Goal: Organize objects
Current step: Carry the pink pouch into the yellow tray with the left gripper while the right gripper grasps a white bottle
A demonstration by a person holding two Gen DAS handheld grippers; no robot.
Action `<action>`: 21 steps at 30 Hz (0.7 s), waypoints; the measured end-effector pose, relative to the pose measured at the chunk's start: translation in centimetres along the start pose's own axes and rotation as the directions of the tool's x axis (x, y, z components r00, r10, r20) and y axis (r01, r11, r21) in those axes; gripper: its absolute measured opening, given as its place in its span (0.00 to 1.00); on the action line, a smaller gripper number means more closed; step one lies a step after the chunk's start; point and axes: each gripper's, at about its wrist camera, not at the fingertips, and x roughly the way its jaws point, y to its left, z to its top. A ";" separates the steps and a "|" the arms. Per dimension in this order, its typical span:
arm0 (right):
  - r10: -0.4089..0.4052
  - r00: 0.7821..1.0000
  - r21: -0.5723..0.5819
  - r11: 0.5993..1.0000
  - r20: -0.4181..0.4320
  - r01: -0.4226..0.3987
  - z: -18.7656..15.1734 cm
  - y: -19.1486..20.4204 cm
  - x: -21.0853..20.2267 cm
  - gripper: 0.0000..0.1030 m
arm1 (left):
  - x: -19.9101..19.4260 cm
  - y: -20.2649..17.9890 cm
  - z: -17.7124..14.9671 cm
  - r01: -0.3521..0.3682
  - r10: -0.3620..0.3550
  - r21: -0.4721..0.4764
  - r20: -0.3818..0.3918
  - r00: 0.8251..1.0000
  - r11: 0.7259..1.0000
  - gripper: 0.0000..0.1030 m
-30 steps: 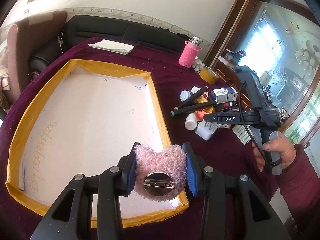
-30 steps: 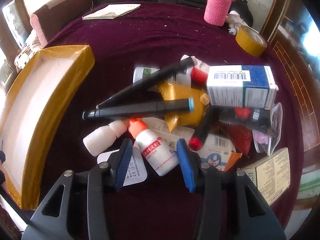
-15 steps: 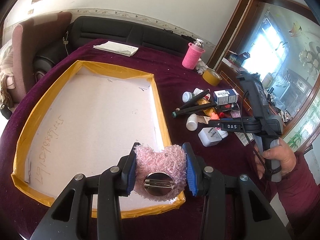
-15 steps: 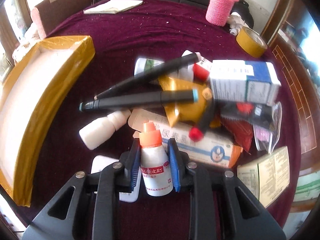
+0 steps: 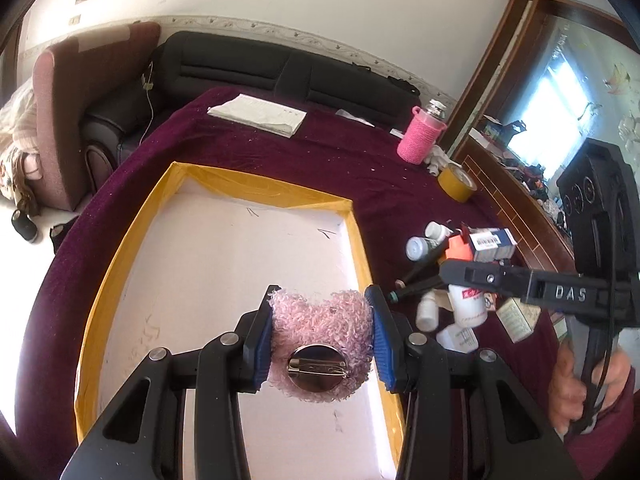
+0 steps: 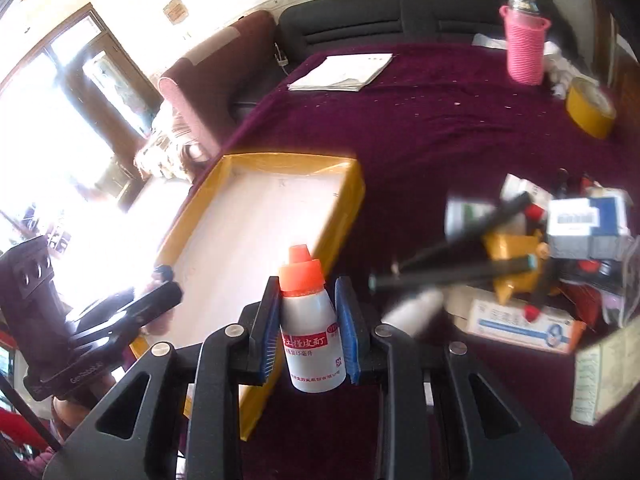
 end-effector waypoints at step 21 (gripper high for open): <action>-0.116 0.992 0.077 0.990 -0.051 0.120 6.8 -1.2 11.6 0.24 | 12.4 6.9 5.3 0.116 -0.170 -0.341 -0.135 0.976 0.933 0.54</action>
